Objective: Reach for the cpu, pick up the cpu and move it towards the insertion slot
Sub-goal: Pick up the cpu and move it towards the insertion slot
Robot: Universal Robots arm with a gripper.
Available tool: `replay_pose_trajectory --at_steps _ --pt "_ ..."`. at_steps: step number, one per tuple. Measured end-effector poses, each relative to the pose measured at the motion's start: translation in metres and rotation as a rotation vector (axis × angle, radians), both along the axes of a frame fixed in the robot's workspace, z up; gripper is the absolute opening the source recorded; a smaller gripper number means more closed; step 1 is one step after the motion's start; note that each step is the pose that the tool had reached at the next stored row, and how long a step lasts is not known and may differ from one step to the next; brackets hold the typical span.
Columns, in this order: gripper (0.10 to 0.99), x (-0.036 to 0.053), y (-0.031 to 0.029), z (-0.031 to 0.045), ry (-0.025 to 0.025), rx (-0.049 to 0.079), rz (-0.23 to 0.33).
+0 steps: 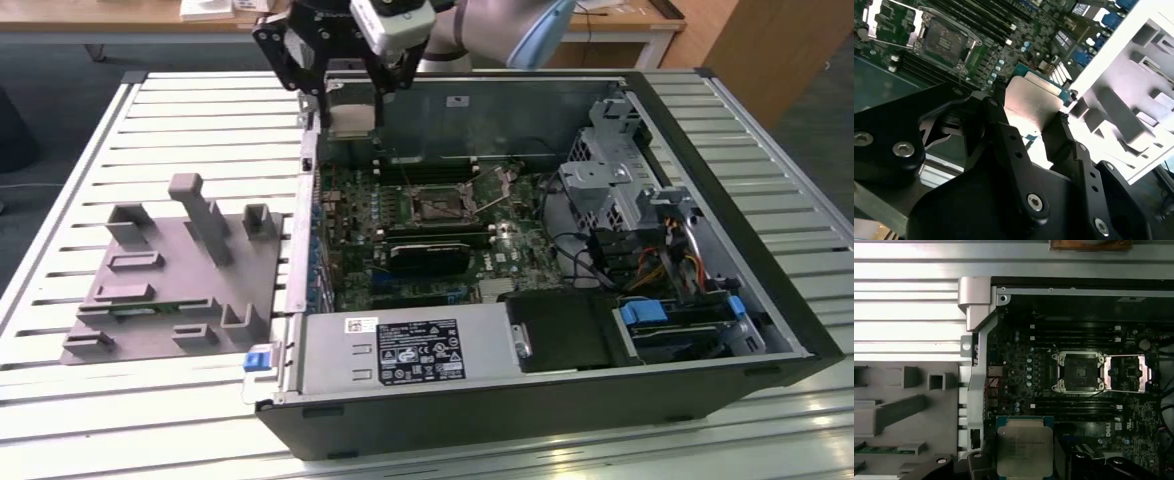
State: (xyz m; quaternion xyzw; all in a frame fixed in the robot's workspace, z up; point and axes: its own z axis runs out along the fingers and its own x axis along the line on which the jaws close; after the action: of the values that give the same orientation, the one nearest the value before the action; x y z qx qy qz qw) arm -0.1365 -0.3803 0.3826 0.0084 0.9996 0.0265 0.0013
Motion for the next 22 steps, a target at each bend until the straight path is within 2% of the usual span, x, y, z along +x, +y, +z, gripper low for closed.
replay_pose_trajectory --at_steps 9,22 --pt "0.541 0.0315 0.0019 -0.0001 0.0000 0.000 0.000" --pt "0.541 0.0635 0.0036 -0.0007 0.0000 0.000 -0.001"
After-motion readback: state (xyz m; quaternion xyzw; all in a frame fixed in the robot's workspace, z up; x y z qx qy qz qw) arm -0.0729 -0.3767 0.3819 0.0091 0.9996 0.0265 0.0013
